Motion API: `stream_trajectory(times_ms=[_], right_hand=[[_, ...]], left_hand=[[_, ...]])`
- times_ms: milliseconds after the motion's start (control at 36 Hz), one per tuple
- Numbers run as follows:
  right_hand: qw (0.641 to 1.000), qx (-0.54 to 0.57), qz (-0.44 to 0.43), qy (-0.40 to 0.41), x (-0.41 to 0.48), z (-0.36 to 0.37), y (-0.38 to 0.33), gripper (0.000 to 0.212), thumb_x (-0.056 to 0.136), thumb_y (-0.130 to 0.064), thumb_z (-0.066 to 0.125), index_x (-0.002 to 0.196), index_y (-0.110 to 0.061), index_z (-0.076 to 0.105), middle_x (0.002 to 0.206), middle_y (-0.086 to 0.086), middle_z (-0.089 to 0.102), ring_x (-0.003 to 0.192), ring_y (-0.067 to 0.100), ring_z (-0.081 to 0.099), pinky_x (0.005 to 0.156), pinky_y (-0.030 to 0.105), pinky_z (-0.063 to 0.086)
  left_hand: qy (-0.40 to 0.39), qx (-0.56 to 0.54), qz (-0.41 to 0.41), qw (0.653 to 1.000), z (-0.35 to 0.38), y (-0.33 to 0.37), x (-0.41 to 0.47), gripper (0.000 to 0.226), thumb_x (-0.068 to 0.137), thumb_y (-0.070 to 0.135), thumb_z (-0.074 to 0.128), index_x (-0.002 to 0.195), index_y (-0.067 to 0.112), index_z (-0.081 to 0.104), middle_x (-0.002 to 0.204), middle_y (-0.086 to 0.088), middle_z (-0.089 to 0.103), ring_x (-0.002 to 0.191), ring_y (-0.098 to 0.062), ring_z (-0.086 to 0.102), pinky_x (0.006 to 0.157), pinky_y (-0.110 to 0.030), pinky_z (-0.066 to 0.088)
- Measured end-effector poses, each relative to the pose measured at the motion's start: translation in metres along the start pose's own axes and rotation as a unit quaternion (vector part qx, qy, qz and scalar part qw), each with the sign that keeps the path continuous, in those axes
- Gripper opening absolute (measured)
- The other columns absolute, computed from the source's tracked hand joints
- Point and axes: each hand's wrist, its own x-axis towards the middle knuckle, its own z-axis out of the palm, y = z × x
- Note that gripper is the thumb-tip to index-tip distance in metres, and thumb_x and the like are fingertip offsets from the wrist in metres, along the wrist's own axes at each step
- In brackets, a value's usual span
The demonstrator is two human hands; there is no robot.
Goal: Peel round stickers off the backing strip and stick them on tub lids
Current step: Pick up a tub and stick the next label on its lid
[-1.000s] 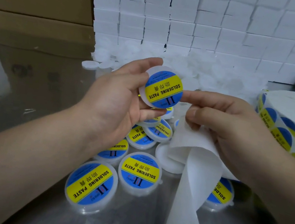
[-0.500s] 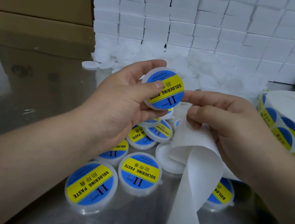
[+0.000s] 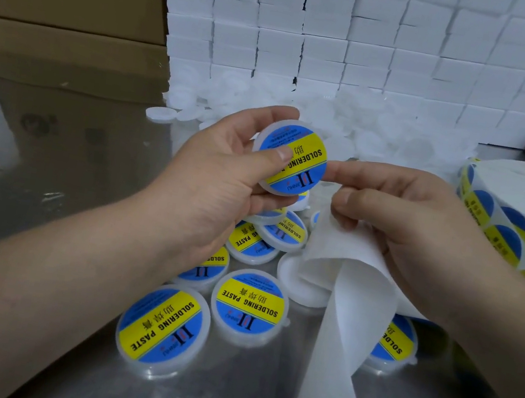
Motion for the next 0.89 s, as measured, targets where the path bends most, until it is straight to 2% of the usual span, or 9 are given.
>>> stream_trajectory(times_ms=[139, 306, 417, 472, 528, 611, 667, 778, 889], right_hand=[[1.000, -0.009, 0.006, 0.002, -0.001, 0.001, 0.000, 0.029, 0.066, -0.018, 0.058, 0.081, -0.037, 0.075, 0.050, -0.006, 0.053, 0.050, 0.007, 0.047, 0.049, 0.015, 0.039], [0.994, -0.077, -0.012, 0.073, 0.000, 0.001, 0.000, 0.037, 0.082, -0.009, 0.054, 0.077, -0.041, 0.074, 0.048, -0.009, 0.052, 0.051, 0.009, 0.043, 0.049, 0.016, 0.035], [0.979, -0.177, 0.013, 0.097, 0.001, -0.001, 0.003, 0.024, 0.082, -0.028, 0.055, 0.063, -0.018, 0.065, 0.066, 0.000, 0.066, 0.063, 0.007, 0.061, 0.062, 0.025, 0.047], [0.972, -0.206, 0.026, 0.114, 0.001, -0.002, 0.005, 0.036, 0.083, -0.034, 0.053, 0.064, -0.004, 0.058, 0.086, 0.013, 0.066, 0.070, 0.016, 0.059, 0.066, 0.026, 0.045], [0.975, -0.174, 0.009, 0.140, 0.000, 0.000, 0.002, 0.041, 0.083, -0.044, 0.052, 0.056, -0.013, 0.059, 0.087, 0.004, 0.068, 0.067, 0.012, 0.057, 0.051, 0.014, 0.039], [0.984, -0.126, -0.038, 0.122, -0.003, 0.003, -0.003, 0.035, 0.077, -0.052, 0.049, 0.050, -0.032, 0.060, 0.066, -0.007, 0.064, 0.054, 0.004, 0.053, 0.049, 0.009, 0.037], [0.986, -0.124, -0.055, 0.093, -0.005, 0.005, -0.002, 0.029, 0.077, -0.048, 0.054, 0.059, -0.027, 0.063, 0.058, 0.001, 0.055, 0.052, 0.002, 0.049, 0.053, 0.015, 0.039], [0.983, -0.158, -0.063, 0.075, -0.005, 0.008, 0.000, 0.030, 0.082, -0.038, 0.062, 0.077, -0.009, 0.061, 0.074, 0.018, 0.061, 0.060, 0.024, 0.050, 0.061, 0.039, 0.046], [0.973, -0.197, -0.069, 0.095, -0.005, 0.008, 0.002, 0.035, 0.072, -0.045, 0.053, 0.064, -0.011, 0.055, 0.053, -0.005, 0.048, 0.049, 0.006, 0.040, 0.051, 0.029, 0.035]], left_hand=[[0.004, 0.078, 0.050, 0.996, 0.003, 0.001, -0.004, 0.029, 0.090, 0.002, 0.051, 0.092, 0.030, 0.060, 0.077, 0.013, 0.069, 0.078, -0.012, 0.069, 0.063, -0.027, 0.056], [0.013, 0.238, 0.251, 0.938, 0.014, 0.006, -0.020, 0.039, 0.086, -0.004, 0.051, 0.100, 0.032, 0.054, 0.092, 0.019, 0.062, 0.087, 0.009, 0.060, 0.079, -0.008, 0.044], [0.053, 0.246, 0.297, 0.921, 0.014, 0.012, -0.019, 0.036, 0.091, -0.001, 0.046, 0.108, 0.031, 0.046, 0.106, 0.019, 0.055, 0.098, 0.006, 0.058, 0.078, -0.009, 0.046], [0.081, 0.213, 0.297, 0.928, 0.009, 0.017, -0.015, 0.030, 0.093, 0.008, 0.045, 0.110, 0.033, 0.046, 0.106, 0.022, 0.056, 0.100, -0.006, 0.061, 0.072, -0.019, 0.053], [0.076, 0.225, 0.276, 0.932, 0.007, 0.016, -0.015, 0.027, 0.092, 0.015, 0.044, 0.110, 0.036, 0.046, 0.103, 0.023, 0.058, 0.102, -0.010, 0.062, 0.080, -0.030, 0.054], [0.028, 0.258, 0.188, 0.947, 0.011, 0.004, -0.020, 0.024, 0.089, 0.026, 0.045, 0.108, 0.040, 0.048, 0.088, 0.017, 0.063, 0.072, 0.000, 0.063, 0.064, -0.018, 0.052], [0.007, 0.264, 0.154, 0.952, 0.012, -0.001, -0.023, 0.016, 0.091, 0.032, 0.047, 0.104, 0.040, 0.051, 0.069, 0.018, 0.062, 0.047, 0.001, 0.054, 0.046, -0.012, 0.044], [-0.007, 0.275, 0.152, 0.949, 0.010, 0.000, -0.022, 0.014, 0.094, 0.029, 0.045, 0.099, 0.038, 0.054, 0.066, 0.023, 0.061, 0.051, 0.007, 0.055, 0.048, -0.005, 0.039], [-0.015, 0.283, 0.141, 0.949, 0.011, -0.001, -0.021, 0.016, 0.087, 0.032, 0.043, 0.096, 0.040, 0.055, 0.065, 0.020, 0.060, 0.051, 0.003, 0.056, 0.043, -0.008, 0.040]])
